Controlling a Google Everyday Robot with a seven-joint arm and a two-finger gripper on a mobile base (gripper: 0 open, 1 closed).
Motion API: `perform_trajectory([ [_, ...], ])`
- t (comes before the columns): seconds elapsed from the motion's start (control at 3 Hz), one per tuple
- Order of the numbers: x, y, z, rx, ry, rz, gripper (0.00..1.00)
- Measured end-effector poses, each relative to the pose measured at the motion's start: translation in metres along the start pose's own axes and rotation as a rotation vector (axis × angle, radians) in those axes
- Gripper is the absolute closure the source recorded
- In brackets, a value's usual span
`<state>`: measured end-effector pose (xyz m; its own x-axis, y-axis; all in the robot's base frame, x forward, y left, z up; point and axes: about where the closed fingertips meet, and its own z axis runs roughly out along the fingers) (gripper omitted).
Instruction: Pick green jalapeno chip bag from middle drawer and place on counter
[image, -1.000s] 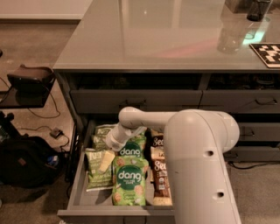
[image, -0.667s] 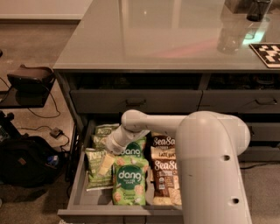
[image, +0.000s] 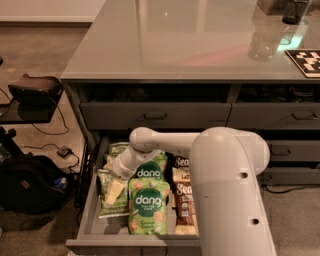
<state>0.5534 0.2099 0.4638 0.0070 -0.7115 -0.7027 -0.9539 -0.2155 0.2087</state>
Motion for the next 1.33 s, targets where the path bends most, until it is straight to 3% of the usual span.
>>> perform_trajectory([
  [0.33,0.003,-0.006,0.006,0.019,0.029,0.008,0.0],
  [0.67,0.013,-0.009,0.01,0.086,0.081,0.039,0.0],
  [1.0,0.013,-0.009,0.01,0.086,0.081,0.039,0.0],
  [1.33,0.031,-0.005,0.02,0.107,0.153,0.073,0.0],
])
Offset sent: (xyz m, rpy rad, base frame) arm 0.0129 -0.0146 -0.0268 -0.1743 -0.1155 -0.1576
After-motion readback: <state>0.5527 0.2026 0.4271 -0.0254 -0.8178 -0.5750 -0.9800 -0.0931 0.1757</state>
